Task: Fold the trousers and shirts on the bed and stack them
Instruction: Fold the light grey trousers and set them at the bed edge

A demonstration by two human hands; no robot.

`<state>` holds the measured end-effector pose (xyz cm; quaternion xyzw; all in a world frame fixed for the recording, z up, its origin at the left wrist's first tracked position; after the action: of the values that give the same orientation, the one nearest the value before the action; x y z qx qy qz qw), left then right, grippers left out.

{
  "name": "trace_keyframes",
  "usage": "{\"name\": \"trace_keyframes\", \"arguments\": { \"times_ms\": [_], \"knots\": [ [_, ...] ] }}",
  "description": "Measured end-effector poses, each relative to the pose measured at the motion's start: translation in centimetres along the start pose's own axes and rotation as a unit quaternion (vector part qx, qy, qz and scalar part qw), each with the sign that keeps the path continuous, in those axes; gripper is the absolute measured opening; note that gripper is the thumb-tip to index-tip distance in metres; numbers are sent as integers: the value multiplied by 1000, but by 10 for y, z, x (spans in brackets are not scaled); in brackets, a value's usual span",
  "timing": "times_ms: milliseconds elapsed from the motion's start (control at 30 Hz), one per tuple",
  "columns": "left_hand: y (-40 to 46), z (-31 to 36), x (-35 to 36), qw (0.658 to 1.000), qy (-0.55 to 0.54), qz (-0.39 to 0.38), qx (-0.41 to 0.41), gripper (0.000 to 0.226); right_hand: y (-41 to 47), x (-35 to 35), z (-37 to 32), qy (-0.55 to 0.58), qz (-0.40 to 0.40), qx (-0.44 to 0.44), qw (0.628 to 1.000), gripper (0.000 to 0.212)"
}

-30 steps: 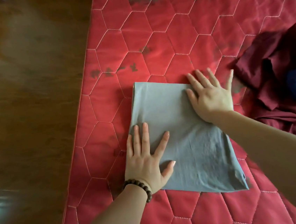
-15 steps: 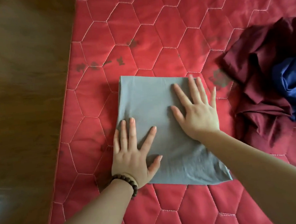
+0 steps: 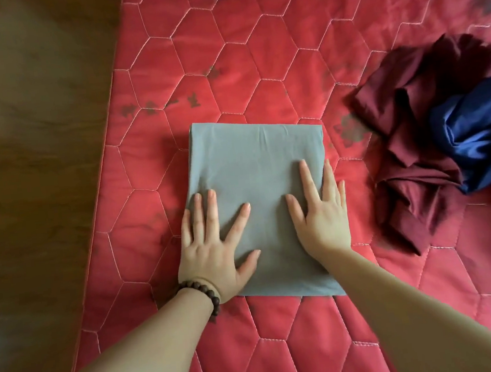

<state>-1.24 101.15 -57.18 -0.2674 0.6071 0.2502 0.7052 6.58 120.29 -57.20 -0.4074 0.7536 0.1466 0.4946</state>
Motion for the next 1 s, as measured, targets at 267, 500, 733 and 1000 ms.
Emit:
{"name": "trace_keyframes", "arguments": {
  "times_ms": [267, 500, 733, 1000],
  "knots": [
    [18, -14, -17, 974, -198, -40, -103, 76, 0, -3, -4, 7, 6, -7, 1000, 61],
    [50, -28, -34, 927, -299, -26, -223, 55, -29, -12, -9, 28, 48, 54, 997, 60],
    [2, -44, -25, 909, -370, -126, -141, 70, -47, -22, 5, 15, -112, 68, 991, 78],
    [-114, -20, -27, 882, -419, -125, -174, 68, -165, -24, 15, 142, -116, 70, 981, 78]
  ]
}}
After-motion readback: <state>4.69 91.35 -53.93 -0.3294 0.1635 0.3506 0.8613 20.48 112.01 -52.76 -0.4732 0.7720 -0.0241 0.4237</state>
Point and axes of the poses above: each hand's wrist, its own y-axis towards the middle knuckle, its own x-axis out of the palm, z = x × y, the point moved 3 cm from there along y, towards the middle knuckle, and after that the axes turned 3 degrees about y, right-handed, at the moved point
